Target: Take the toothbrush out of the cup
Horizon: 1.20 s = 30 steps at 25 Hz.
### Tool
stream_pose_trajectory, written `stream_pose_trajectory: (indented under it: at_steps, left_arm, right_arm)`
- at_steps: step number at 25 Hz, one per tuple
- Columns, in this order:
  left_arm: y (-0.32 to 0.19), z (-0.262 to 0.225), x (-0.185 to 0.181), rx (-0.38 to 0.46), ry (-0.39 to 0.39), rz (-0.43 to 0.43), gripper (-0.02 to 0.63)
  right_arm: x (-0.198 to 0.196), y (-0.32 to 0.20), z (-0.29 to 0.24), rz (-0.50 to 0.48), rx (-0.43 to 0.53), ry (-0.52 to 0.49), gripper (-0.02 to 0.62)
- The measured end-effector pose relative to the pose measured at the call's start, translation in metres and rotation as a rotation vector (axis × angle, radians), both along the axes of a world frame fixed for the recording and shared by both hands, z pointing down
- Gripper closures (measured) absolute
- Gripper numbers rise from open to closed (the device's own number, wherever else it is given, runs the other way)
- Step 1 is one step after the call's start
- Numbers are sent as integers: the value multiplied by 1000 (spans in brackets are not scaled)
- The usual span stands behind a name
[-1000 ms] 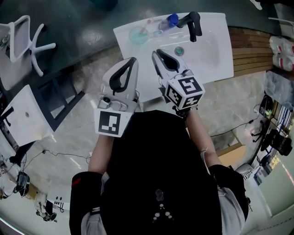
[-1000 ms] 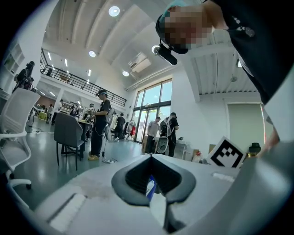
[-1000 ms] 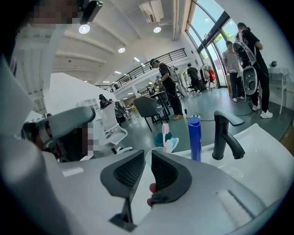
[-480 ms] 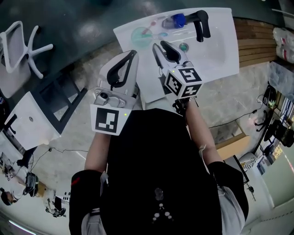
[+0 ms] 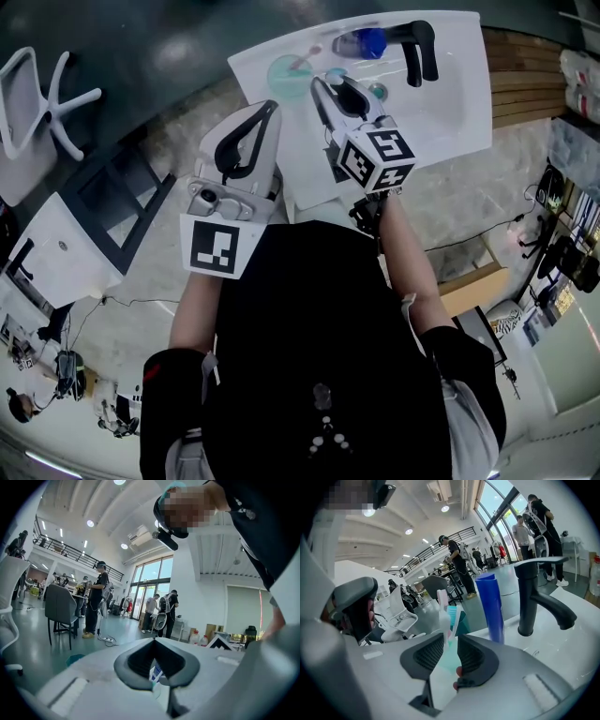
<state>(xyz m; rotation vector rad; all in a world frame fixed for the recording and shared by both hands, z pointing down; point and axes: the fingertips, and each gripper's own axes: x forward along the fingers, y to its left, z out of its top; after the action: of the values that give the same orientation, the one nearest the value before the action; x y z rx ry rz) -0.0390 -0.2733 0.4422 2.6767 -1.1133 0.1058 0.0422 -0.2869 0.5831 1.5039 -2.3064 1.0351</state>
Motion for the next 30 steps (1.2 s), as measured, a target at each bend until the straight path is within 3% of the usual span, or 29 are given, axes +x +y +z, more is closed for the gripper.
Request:
stream_pose_trajectory:
  at_steps: [9, 20, 30]
  left_arm:
    - [-2, 7, -4, -11, -1, -16, 604]
    - [-1, 4, -8, -11, 1, -28, 604]
    - [0, 7, -15, -14, -1, -42, 604]
  right_arm:
    - [-3, -5, 3, -3, -1, -62, 508]
    - [-7, -12, -4, 14, 10, -82, 562]
    - [-8, -15, -6, 26, 20, -97, 568]
